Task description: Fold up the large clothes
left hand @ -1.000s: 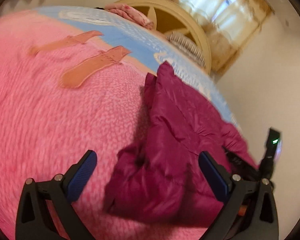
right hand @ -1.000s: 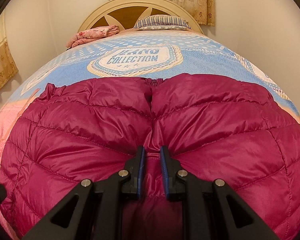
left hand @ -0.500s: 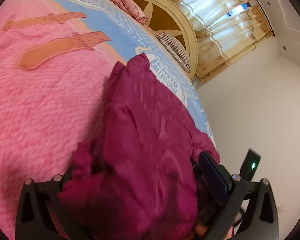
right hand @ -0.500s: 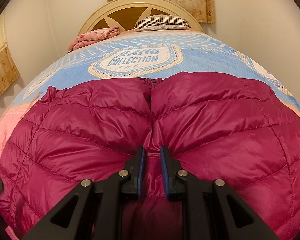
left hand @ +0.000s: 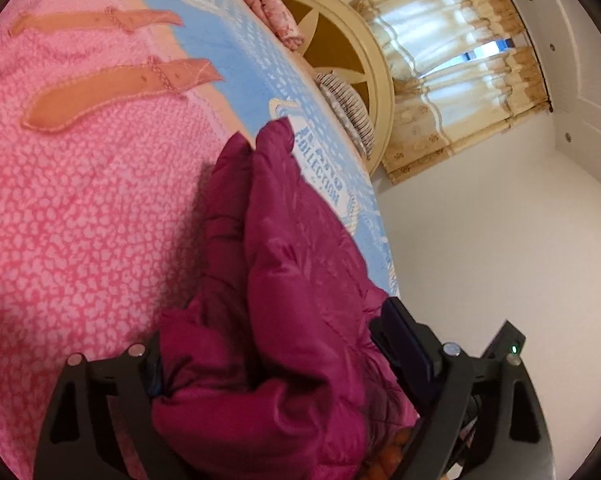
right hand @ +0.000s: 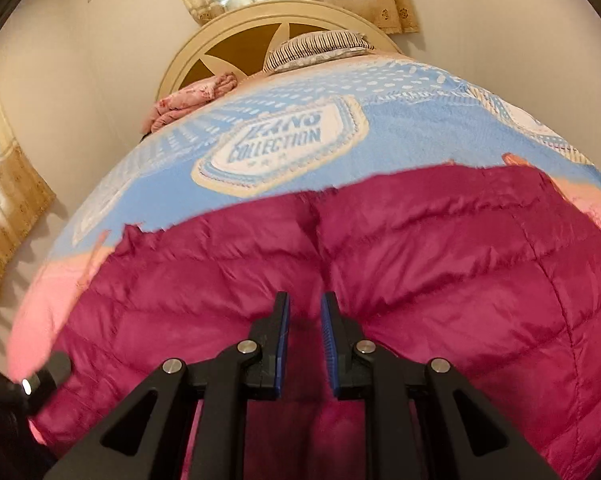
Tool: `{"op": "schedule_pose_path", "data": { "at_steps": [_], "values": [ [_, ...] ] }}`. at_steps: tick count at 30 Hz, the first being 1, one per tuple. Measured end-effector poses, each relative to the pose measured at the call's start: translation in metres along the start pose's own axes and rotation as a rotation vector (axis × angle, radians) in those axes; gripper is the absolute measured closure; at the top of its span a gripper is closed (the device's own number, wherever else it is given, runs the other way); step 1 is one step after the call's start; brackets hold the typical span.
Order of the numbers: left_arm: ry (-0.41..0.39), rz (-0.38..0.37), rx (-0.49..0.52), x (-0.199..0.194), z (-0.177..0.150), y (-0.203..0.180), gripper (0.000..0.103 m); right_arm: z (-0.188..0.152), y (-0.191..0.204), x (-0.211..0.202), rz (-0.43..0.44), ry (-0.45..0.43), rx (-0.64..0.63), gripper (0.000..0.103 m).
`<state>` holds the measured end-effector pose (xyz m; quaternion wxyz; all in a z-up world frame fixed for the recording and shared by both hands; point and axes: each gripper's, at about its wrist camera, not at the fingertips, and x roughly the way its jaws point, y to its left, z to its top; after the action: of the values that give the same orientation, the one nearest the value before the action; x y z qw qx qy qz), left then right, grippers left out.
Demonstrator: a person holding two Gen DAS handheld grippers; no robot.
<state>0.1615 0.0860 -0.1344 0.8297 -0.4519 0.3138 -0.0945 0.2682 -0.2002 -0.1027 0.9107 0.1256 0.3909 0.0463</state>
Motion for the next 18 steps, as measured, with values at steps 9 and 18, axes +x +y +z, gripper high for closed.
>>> {"op": "schedule_pose_path", "data": {
  "at_steps": [9, 18],
  "values": [
    [0.176, -0.041, -0.1, 0.05, 0.044, 0.018, 0.0, -0.019, 0.002, 0.042, 0.026, 0.046, -0.001, 0.087],
    [0.301, -0.058, 0.006, 0.057, 0.076, 0.01, 0.0, -0.02, -0.011, 0.044, 0.095, 0.039, 0.058, 0.087]
  ]
}}
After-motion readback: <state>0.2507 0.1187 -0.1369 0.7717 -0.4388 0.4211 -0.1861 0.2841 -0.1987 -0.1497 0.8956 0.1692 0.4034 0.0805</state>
